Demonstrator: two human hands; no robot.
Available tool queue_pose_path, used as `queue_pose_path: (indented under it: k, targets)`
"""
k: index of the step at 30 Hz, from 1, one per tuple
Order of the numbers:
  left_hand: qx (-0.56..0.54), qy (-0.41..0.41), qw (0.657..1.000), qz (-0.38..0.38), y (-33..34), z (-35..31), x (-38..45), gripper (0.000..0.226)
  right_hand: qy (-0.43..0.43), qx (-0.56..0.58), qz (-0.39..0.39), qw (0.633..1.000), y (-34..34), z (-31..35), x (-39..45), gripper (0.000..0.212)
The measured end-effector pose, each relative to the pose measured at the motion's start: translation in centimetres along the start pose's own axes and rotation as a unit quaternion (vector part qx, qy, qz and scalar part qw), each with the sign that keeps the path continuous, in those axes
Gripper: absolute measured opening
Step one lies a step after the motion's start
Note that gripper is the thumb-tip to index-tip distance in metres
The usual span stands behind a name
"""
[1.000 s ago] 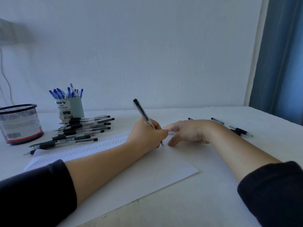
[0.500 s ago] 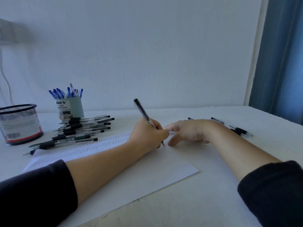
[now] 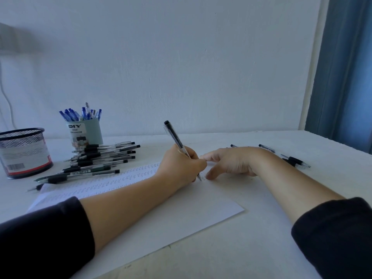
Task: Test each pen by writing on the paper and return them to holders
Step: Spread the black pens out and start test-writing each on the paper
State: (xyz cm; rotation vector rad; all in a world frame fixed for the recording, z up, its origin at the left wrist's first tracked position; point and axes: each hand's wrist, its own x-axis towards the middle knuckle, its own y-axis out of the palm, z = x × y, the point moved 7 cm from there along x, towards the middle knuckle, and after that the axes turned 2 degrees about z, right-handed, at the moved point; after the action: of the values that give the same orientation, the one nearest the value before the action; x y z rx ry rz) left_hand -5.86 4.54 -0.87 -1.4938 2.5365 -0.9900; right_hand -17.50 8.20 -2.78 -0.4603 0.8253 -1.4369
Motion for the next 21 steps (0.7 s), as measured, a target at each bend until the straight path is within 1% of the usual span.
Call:
queue_pose_path:
  k: [2,3,5,7,9,11,13,17,21]
  targets:
    - [-0.006,-0.006,1.000,-0.001,-0.1,0.0,0.0,0.018,0.000,0.002,0.001,1.000,0.0,0.1,-0.1,0.040]
    - [-0.028,-0.012,1.000,-0.003,-0.2,0.1,0.0,0.019,0.000,0.005,0.003,1.000,0.1,0.1,-0.2,0.038]
    - [-0.126,-0.038,0.991,-0.015,-0.7,0.4,0.1,0.025,-0.001,0.009,0.001,1.000,0.1,0.2,-0.3,0.036]
    - [-0.238,-0.066,0.969,-0.026,-1.5,0.6,0.1,0.029,0.005,0.011,-0.007,1.000,-0.1,0.1,-0.2,0.039]
    - [-0.294,-0.081,0.952,-0.033,-2.3,0.6,0.1,0.030,0.012,0.017,-0.006,1.000,-0.1,-0.1,-0.2,0.043]
    - [-0.301,-0.080,0.949,-0.054,-3.4,0.6,0.3,0.028,0.012,0.016,0.001,1.000,-0.1,-0.2,-0.1,0.045]
    - [-0.293,-0.078,0.950,-0.081,-4.5,0.7,0.7,0.020,0.008,0.002,0.015,1.000,0.0,-0.1,-0.1,0.050]
    - [-0.277,-0.073,0.953,-0.101,-5.8,1.0,1.2,0.008,0.014,-0.010,0.026,0.999,0.1,-0.3,-0.1,0.061]
    - [-0.305,-0.069,0.944,-0.101,-5.9,1.0,1.2,0.017,0.010,-0.009,0.025,1.000,0.2,-0.4,0.0,0.062]
